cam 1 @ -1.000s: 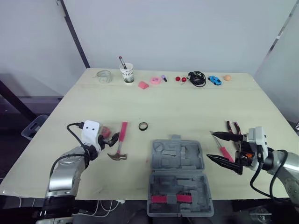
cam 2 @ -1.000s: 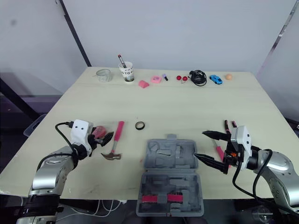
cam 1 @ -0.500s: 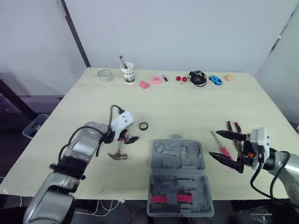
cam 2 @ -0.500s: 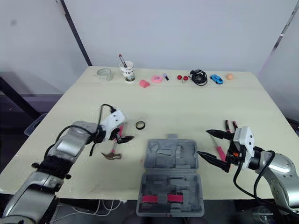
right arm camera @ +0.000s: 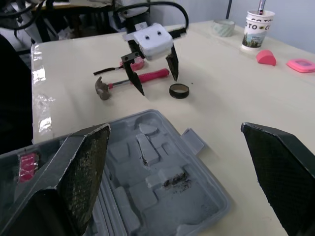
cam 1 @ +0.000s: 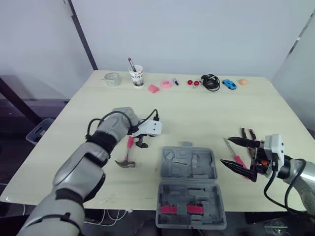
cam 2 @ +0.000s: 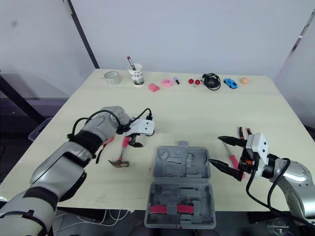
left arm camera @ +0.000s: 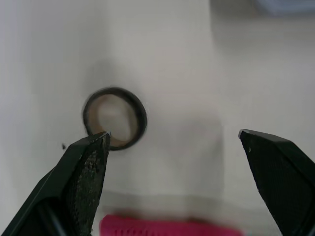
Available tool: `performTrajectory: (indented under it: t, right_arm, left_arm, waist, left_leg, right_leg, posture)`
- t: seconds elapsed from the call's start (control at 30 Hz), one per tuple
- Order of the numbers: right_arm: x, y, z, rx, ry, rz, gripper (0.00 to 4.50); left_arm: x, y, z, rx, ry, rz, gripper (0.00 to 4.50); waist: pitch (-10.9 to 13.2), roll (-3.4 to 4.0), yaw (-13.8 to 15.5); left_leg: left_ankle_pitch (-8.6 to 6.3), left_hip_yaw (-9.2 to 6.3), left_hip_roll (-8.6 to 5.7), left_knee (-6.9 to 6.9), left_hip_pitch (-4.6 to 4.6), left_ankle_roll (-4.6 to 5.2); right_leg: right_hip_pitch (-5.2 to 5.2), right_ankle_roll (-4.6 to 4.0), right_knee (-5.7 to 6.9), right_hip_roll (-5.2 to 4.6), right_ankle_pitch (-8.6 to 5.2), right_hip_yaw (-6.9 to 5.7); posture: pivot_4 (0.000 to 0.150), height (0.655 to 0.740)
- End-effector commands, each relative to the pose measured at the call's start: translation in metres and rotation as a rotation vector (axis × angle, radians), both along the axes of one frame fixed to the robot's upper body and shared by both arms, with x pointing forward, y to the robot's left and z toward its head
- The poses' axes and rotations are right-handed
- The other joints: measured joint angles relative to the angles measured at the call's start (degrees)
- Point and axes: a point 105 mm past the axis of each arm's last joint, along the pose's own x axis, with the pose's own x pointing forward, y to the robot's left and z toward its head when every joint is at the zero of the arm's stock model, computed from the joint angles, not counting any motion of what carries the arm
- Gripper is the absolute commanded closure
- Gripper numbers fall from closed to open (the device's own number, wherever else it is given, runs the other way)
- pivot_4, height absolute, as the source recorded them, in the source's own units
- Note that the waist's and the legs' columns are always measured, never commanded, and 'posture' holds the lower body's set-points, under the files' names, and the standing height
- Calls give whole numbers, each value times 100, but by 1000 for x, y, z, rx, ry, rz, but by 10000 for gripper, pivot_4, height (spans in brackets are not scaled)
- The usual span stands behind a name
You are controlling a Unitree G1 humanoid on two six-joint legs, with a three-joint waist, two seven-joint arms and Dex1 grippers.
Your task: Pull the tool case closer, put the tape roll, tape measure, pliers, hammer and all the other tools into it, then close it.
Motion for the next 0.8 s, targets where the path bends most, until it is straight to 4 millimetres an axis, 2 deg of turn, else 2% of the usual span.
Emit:
performTrajectory:
  t: [0.03,0.23,0.57,0.6,0.63,0.77,0.8]
  right_arm:
    - [0,-3,13,-12,-50,-9,0]
    - [0,-3,14,-24,-49,-9,0]
    - [1,-1,16,-30,-54,-7,0]
    - [1,-1,16,-30,-55,-8,0]
    - [1,-1,16,-30,-55,-9,0]
    - [1,0,16,-30,-58,-12,0]
    - [1,0,16,-30,-59,-12,0]
  left_arm:
    - [6,1,2,95,-6,-22,660]
    - [10,-10,-6,136,-10,-47,660]
    - [13,-12,-14,211,-12,-59,660]
    - [13,-11,-15,226,-14,-64,5849]
    - [13,-11,-15,242,-12,-68,8731]
    - [17,-14,-12,271,-40,-75,30054]
    - [18,-16,-11,274,-48,-78,34132]
  waist:
    - [0,0,-1]
    - [1,-1,-4]
    - [-2,4,2]
    - [-2,5,2]
    - [-3,5,2]
    - [-3,5,4]
    - [-3,5,4]
  left_leg:
    - [0,-1,0,0,0,0]
    - [0,-5,0,0,-1,0]
    - [0,-9,0,2,0,0]
    - [0,-9,0,2,1,1]
    - [0,-9,-1,2,2,1]
    - [0,-13,-1,5,3,1]
    - [0,-14,-1,6,3,1]
  right_leg:
    - [0,0,0,0,0,0]
    - [-1,1,0,1,0,-1]
    - [1,1,5,1,0,-2]
    - [1,1,6,1,0,-2]
    - [2,1,7,1,0,-2]
    - [3,1,14,2,0,-3]
    - [3,1,15,2,0,-4]
  posture:
    - [1500,7400]
    - [1500,7400]
    - [1500,7400]
    - [1500,7400]
    - [1500,7400]
    - [1500,7400]
    - [1500,7400]
